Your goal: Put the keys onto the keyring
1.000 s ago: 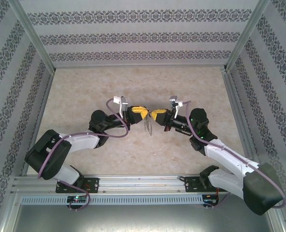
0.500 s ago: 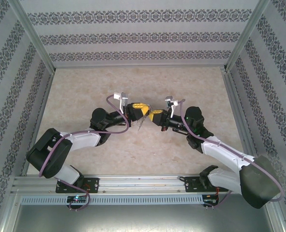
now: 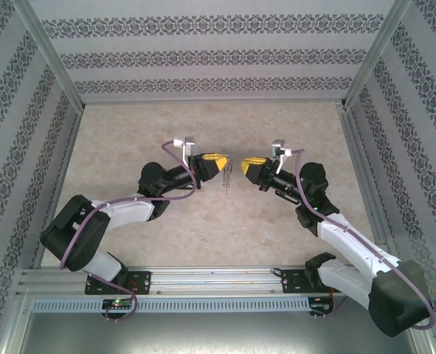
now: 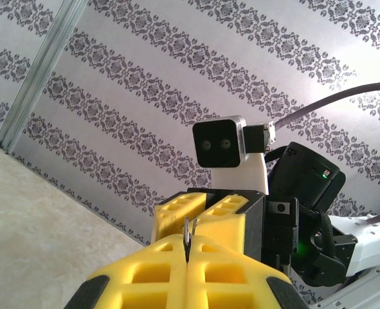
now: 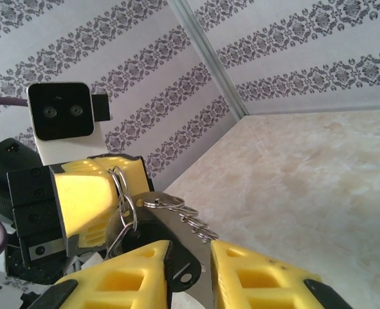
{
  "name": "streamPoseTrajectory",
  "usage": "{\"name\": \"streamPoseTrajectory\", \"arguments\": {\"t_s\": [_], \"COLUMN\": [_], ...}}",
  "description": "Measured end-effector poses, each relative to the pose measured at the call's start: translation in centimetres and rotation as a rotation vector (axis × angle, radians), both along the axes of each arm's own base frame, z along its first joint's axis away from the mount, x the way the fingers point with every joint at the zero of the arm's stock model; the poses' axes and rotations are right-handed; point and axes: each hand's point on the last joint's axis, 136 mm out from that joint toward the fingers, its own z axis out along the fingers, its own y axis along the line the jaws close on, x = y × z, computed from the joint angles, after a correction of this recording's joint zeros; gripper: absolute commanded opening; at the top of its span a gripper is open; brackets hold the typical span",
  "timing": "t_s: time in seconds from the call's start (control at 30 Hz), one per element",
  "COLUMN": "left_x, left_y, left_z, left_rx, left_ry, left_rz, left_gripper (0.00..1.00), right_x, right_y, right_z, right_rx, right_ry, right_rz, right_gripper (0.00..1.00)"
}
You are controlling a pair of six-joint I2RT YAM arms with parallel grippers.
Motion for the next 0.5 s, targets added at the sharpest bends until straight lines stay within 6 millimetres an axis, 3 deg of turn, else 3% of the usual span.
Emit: {"name": "streamPoseTrajectory", "arguments": {"t_s": [0.13,0.5], "left_x": [0.6,2.7], "left_y": [-0.1,0.9], "left_z": [-1.0,-2.3], "left_rx": [0.009,-0.014], "left_ry": [0.069,0.193], "left_rz": [0.01,0.071], "left_gripper": [0.0,0.0], "right_x": [0.8,1.6], "right_y": [0.3,0.7], "right_z": [-0.2,0.6], "right_rx": [0.024,0.098], "right_ry": [0.035,0.07], "right_rz": [0.003,0.012], "right_gripper": [0.41,0.43]}}
